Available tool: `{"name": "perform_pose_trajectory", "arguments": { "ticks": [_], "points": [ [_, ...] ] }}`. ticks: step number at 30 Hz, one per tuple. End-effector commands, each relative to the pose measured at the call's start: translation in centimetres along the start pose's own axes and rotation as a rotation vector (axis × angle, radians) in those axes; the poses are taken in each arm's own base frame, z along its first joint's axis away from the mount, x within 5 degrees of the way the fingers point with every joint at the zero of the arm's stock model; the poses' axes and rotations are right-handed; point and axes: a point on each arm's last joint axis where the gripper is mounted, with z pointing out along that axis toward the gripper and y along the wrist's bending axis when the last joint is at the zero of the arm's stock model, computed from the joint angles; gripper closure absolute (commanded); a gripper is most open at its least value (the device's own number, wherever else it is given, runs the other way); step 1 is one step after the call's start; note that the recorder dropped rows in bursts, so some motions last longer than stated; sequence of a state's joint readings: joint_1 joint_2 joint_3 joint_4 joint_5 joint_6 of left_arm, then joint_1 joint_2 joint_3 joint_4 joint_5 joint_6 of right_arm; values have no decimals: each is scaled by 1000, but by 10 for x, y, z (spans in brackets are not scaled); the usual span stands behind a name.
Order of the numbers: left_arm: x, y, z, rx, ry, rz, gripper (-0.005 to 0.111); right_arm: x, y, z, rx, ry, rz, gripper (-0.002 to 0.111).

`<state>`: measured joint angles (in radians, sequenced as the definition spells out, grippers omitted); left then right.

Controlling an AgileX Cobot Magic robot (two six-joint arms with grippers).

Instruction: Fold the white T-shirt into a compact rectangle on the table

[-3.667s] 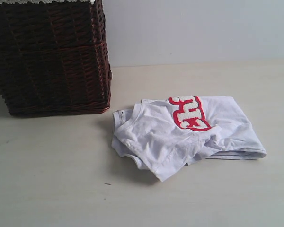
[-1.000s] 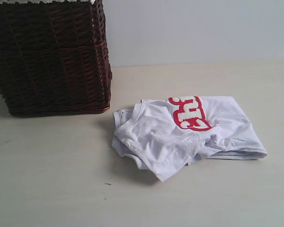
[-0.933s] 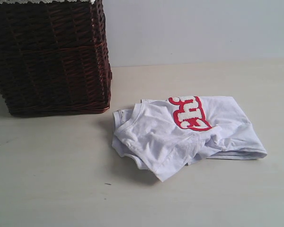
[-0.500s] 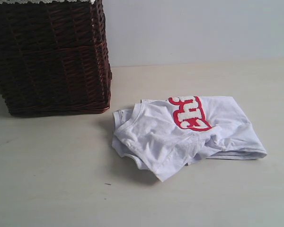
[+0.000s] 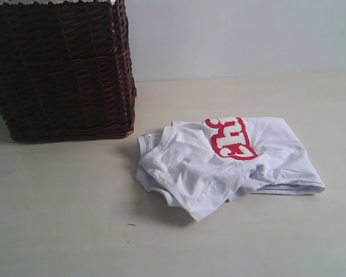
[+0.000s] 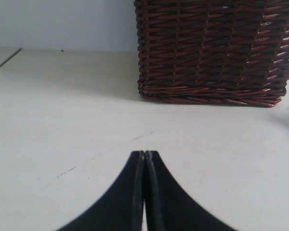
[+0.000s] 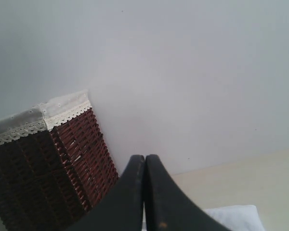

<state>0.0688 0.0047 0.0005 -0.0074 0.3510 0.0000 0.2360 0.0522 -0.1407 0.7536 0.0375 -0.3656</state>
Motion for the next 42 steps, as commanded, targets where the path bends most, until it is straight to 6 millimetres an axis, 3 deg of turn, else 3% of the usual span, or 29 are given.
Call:
{"name": "perform_pose_trajectory", "arguments": {
  "ticks": [1,14,19,25,28,34,42],
  "points": [
    [0,0,0,-1,-4,-5,107,1,-1,-1,5,-7,-1,108],
    [0,0,0,-1,-4,-5,107,1,-1,-1,6,-7,-13,108],
    [0,0,0,-1,-4,-5,107,7,-5,0,21,15,-249,108],
    [0,0,0,-1,-4,-5,107,35,-17,1,44,70,-449,108],
    [0,0,0,-1,-4,-5,107,35,-17,-2,36,24,-578,108],
    [0,0,0,-1,-4,-5,107,32,-20,-3,96,-2,-655,108],
    [0,0,0,-1,-4,-5,107,31,-23,-4,158,0,-635,108]
  ]
}}
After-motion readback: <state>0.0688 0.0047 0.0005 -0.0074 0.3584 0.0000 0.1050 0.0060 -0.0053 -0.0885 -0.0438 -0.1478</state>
